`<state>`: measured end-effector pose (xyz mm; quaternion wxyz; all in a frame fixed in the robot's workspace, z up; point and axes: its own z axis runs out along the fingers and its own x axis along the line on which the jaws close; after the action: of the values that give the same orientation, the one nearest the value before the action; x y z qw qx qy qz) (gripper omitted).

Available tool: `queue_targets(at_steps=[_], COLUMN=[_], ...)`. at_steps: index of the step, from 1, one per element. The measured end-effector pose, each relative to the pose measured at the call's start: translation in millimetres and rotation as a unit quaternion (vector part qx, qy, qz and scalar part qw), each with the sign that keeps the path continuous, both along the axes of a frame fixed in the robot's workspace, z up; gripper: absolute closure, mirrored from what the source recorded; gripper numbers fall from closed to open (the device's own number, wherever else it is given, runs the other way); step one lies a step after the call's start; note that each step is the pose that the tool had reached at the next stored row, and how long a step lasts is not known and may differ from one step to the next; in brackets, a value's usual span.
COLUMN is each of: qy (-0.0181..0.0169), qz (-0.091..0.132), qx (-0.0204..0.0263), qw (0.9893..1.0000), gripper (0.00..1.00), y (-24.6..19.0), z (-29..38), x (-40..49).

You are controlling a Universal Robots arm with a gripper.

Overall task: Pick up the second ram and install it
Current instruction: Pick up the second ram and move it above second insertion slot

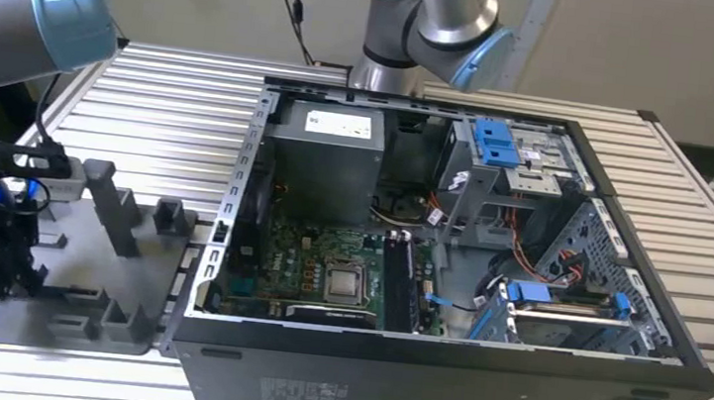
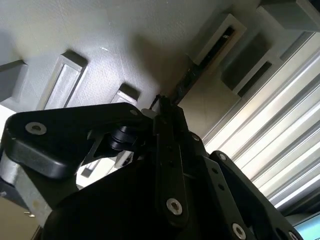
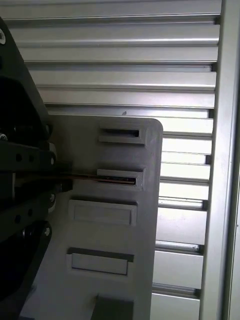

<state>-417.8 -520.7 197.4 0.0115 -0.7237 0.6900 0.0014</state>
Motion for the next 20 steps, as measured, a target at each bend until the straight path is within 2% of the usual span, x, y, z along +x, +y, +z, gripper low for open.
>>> queue_targets(at_steps=[3, 4, 20], qy=[0.0, 0.0, 0.0], qz=[0.0, 0.0, 0.0], qx=[0.0, 0.0, 0.0], qw=[1.0, 1.0, 1.0], gripper=[0.81, 0.86, 0.86], y=[0.0, 0.0, 0.0], z=[0.0, 0.0, -0.1], x=[0.0, 0.0, 0.0])
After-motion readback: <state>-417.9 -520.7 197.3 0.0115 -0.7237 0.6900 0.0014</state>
